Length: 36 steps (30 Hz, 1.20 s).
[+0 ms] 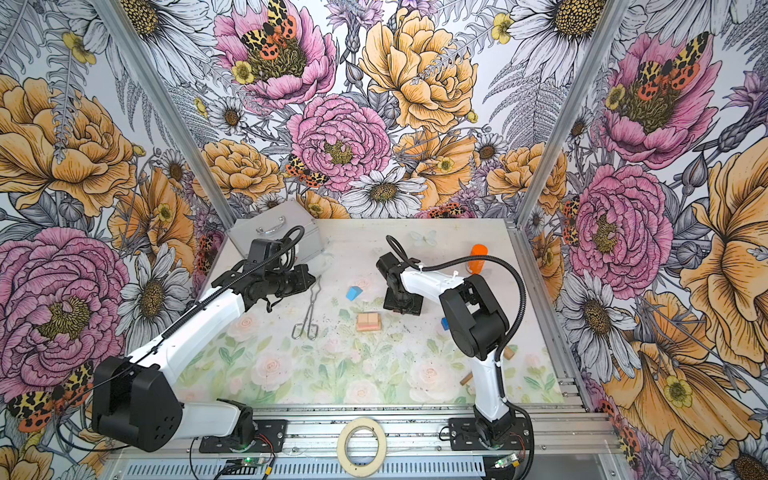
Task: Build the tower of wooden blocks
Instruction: 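Close the right gripper on the dark brown block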
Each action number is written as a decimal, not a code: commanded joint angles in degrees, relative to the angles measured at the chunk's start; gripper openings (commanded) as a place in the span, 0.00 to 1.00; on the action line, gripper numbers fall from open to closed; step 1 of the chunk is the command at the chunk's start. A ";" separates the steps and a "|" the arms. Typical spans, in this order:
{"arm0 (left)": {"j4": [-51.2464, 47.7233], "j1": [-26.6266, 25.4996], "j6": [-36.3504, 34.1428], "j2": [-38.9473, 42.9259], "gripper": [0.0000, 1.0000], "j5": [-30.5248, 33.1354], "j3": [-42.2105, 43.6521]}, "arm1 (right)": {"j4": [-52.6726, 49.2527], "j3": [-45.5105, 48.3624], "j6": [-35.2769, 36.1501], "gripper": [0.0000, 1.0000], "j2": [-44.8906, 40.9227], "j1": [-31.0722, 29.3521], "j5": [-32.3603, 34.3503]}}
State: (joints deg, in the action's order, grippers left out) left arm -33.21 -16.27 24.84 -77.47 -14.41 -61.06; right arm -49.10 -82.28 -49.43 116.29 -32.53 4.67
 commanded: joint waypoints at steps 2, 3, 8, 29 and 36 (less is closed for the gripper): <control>0.87 -0.25 -1.59 -0.49 0.00 0.00 0.59 | -0.64 -0.96 1.76 0.71 -0.37 0.45 -0.58; 0.86 -0.23 -1.55 -0.53 0.00 -0.01 0.64 | -0.64 -0.95 1.93 0.71 -0.43 0.53 -0.62; 0.87 -0.18 -1.53 -0.65 0.00 0.03 0.65 | -0.73 -1.20 3.42 0.70 -0.48 0.73 -0.98; 0.84 -0.23 -1.62 -0.75 0.00 0.04 0.68 | -0.99 -2.17 5.54 0.68 -0.64 1.60 -1.15; 0.80 -0.17 -1.64 -0.75 0.00 0.05 0.70 | -1.57 -3.20 5.86 0.66 0.06 1.60 -1.15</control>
State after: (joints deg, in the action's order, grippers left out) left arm -33.21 -16.27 24.84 -77.76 -14.39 -61.06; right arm -50.15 -83.77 -44.27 116.29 -31.24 3.31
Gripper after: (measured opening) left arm 0.045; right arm 0.662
